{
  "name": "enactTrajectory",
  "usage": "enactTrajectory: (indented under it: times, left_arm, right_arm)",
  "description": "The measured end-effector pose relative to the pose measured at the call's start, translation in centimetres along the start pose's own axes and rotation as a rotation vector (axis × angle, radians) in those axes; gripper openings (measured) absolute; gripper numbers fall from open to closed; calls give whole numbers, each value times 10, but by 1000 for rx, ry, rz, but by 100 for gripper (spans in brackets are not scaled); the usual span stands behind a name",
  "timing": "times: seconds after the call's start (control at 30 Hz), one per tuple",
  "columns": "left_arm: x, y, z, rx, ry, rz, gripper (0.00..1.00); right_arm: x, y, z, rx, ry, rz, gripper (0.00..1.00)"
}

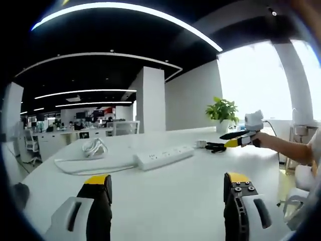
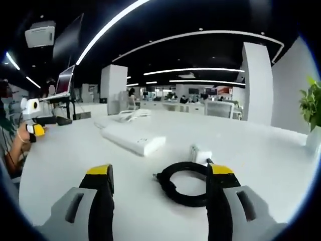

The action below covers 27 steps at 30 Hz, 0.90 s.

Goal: Straighten the power strip on the desk, plug the charger into it

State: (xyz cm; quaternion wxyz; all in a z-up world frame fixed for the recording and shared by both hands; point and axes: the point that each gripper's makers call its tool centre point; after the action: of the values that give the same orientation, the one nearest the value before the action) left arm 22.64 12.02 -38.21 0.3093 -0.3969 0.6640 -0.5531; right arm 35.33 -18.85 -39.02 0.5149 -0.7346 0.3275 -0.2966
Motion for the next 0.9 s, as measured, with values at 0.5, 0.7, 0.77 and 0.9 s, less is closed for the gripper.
enactTrajectory:
  times: [0.5, 0.7, 0.77, 0.9]
  left_arm:
    - [4, 0, -2, -8, 12, 6, 93]
    - [4, 1, -1, -8, 9, 1, 93]
    - [5, 1, -1, -10, 14, 1, 93]
    - [7, 2, -1, -15, 23, 6, 93]
  right_arm:
    - [10, 19, 15, -222, -67, -94, 59]
    - [9, 24, 18, -303, -101, -112, 55]
    - [8, 27, 19, -330, -123, -97, 52]
    - [8, 29, 21, -360, -142, -61, 43]
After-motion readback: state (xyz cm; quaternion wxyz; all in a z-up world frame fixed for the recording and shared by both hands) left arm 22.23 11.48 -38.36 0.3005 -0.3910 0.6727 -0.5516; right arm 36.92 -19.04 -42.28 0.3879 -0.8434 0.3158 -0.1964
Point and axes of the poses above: the point that each gripper's makers call its tool centre point, and the gripper's own axes: z roughly forward along the fingers, x roughly to its right, y roughly out of its underside, and after that the axes turned 6 degrees about -x, right-handed
